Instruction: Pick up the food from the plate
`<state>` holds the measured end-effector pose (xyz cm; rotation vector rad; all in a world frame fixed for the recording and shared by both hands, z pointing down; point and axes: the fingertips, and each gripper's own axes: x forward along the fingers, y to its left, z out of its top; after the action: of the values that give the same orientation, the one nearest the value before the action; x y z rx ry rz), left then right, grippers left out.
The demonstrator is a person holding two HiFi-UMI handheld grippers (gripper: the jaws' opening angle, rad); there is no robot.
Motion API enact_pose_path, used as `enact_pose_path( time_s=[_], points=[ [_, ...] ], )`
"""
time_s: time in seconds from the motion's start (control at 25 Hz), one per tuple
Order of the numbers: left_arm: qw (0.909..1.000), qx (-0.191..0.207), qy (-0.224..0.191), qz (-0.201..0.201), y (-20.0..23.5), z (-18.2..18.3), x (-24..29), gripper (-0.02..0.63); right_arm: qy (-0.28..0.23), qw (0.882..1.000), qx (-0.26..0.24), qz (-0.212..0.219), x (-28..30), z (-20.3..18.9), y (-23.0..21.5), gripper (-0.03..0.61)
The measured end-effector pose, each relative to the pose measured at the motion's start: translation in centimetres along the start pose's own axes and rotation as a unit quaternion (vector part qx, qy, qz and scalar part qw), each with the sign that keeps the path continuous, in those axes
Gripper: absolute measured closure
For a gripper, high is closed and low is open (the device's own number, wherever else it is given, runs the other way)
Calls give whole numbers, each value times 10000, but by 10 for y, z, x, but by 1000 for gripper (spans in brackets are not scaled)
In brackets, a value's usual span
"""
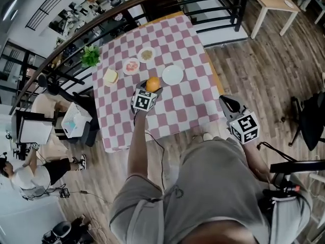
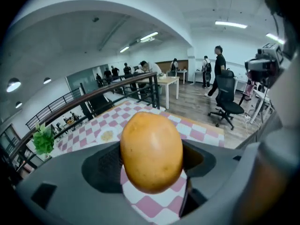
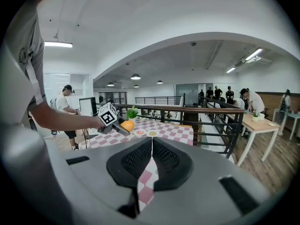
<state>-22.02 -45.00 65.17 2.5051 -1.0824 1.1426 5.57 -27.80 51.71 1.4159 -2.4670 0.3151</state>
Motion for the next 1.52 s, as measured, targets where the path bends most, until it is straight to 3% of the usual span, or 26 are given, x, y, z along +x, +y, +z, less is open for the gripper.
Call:
enact_pose_path(
  time_s=[0.24, 0.52, 0.84, 1.24, 1.44, 1.52],
  points=[
    [9955, -290, 884, -187, 6, -77, 56, 255, 148, 9989, 151, -411, -23, -16, -22, 563],
    [9790, -708, 1870, -402, -3, -163, 109, 255, 230, 9967, 299, -725, -40, -27, -29, 563],
    [9614, -842, 2571, -506, -25, -220, 138, 255, 326, 9928, 442, -1062, -58, -36, -39, 563],
    [9586, -880, 2640, -600, -29, -229, 140, 255, 353, 9921, 522, -1082, -59, -41, -34, 563],
    [9625, -1021, 2400, -750, -40, -225, 145, 252, 335, 9930, 503, -1015, -54, -37, -34, 563],
    [9607, -1086, 2477, -626, -36, -229, 143, 252, 334, 9932, 501, -993, -53, -36, -35, 563]
  ],
)
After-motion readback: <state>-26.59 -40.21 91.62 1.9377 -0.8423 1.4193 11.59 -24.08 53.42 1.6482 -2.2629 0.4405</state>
